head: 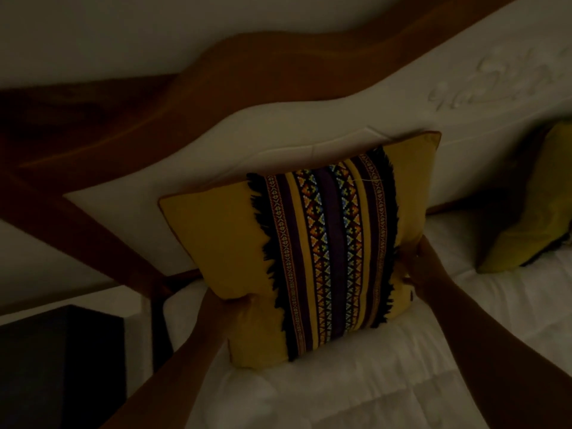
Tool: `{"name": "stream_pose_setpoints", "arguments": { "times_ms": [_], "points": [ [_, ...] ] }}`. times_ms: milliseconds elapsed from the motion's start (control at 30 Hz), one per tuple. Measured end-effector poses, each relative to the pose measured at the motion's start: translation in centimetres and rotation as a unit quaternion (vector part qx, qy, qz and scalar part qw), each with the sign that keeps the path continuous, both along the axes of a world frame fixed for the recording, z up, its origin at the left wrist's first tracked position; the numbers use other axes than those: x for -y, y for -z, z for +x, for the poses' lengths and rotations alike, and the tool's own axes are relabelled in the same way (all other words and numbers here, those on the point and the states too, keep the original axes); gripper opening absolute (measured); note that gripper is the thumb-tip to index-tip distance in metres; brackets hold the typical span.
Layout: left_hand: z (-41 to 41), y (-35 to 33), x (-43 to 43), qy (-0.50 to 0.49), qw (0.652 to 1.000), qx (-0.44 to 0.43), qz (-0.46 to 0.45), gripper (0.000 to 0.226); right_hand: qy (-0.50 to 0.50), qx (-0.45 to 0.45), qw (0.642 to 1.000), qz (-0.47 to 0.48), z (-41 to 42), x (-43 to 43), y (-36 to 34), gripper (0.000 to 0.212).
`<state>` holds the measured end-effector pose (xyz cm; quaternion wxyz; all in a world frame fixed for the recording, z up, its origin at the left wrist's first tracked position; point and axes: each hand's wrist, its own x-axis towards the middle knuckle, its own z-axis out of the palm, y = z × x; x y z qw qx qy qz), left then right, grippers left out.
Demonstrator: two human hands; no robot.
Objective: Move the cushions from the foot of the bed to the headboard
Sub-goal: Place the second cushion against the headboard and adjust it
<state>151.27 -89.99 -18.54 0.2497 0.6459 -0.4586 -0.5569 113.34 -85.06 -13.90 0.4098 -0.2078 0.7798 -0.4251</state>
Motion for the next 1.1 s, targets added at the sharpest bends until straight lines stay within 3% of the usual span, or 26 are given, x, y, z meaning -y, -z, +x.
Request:
{"name": "stream_pose_setpoints", "arguments": {
  "times_ms": [200, 367, 500, 667, 800, 833, 900, 933, 1100],
  "points": [
    [6.8, -1.3, 0.0, -0.037, 0.999, -0.011, 0.031, 0.033, -0.008, 0.039, 0.999, 0.003, 6.6, 0.3, 0.6, 0.024],
    [12.1, -1.2, -0.2, -0.046, 0.998, 0.007, 0.043, 0.067, -0.018, 0.079, 0.997, -0.002, 11.4, 0.5, 2.0, 0.027],
    [13.5, 0.7, 0.0, -0.073, 0.994, -0.007, 0.083, 0.038, -0.018, 0.079, 0.997, -0.014, 13.1, 0.8, 3.5, 0.026],
    [13.9, 3.0, 0.7, -0.041, 0.994, 0.038, 0.089, 0.06, -0.018, 0.052, 0.998, -0.004, 13.1, 1.4, 4.3, 0.046],
    [14.0, 3.4, 1.1, -0.025, 0.996, 0.029, 0.082, 0.075, -0.011, 0.035, 0.999, -0.005, 13.0, 1.3, 3.7, 0.038],
    [13.9, 3.3, 1.1, -0.02, 0.997, 0.023, 0.077, 0.077, -0.012, 0.042, 0.999, -0.008, 13.0, 1.1, 3.2, 0.046],
    [13.6, 3.2, 1.4, -0.013, 0.997, 0.02, 0.071, 0.072, -0.015, 0.041, 0.999, -0.009, 12.6, 0.9, 2.4, 0.084],
    [13.3, 3.1, 1.6, -0.009, 0.997, 0.021, 0.07, 0.067, -0.013, 0.037, 0.999, -0.009, 12.4, 0.9, 2.3, 0.093],
    [11.7, 3.6, 2.4, 0.013, 0.997, 0.035, 0.063, 0.061, 0.007, 0.034, 0.999, -0.016, 11.3, 1.2, 3.1, 0.085]
  ]
}}
